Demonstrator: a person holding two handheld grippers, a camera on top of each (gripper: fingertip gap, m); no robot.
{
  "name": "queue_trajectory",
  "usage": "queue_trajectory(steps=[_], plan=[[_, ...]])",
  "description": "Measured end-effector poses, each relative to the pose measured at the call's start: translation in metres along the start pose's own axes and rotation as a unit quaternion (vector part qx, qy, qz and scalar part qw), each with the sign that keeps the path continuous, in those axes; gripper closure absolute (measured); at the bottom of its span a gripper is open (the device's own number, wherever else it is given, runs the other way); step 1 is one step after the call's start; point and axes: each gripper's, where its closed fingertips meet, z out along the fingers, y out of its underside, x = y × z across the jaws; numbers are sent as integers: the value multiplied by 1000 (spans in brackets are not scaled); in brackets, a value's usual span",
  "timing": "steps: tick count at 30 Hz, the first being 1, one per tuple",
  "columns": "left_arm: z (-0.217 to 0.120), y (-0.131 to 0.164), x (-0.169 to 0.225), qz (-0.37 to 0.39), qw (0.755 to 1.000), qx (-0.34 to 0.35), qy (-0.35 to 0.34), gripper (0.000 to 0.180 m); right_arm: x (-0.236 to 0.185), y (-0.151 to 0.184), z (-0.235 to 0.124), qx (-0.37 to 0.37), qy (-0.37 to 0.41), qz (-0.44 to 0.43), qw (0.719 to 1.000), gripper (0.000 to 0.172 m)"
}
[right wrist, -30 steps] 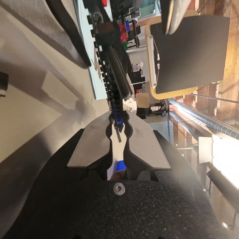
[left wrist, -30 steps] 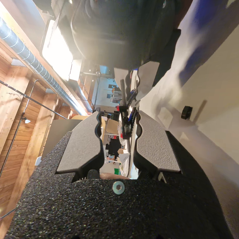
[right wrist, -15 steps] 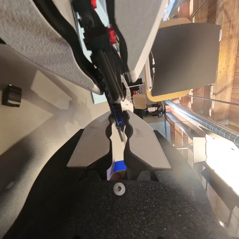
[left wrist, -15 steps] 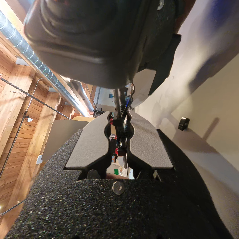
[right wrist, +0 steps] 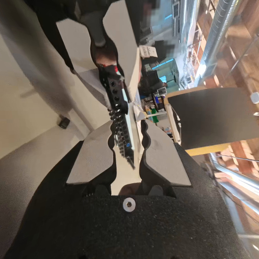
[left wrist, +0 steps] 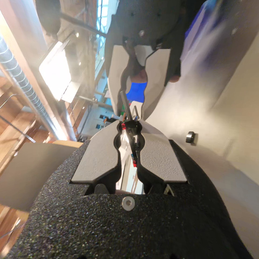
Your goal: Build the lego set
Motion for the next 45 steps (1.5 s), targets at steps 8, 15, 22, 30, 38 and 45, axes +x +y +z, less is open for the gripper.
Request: queue_trajectory(steps=[8, 15, 22, 30, 38, 45], plan=[[-17, -18, 6, -39, 996, 67, 54, 161, -5, -26, -15, 72, -96, 60, 991, 141], [-19, -25, 7, -40, 994, 83, 63, 160, -19, -27, -11, 64, -120, 42, 990, 145], [-22, -27, 5, -101, 987, 103, 72, 161, -16, -31, -12, 76, -113, 61, 989, 155], [-22, -31, 5, -139, 980, 118, 85, 161, -16, -33, -15, 79, -134, 80, 985, 157], [-21, -30, 7, -150, 979, 104, 90, 159, -15, -32, -14, 65, -125, 71, 987, 157], [-18, -30, 12, -142, 982, 85, 94, 157, -19, -32, -15, 64, -130, 63, 987, 157]])
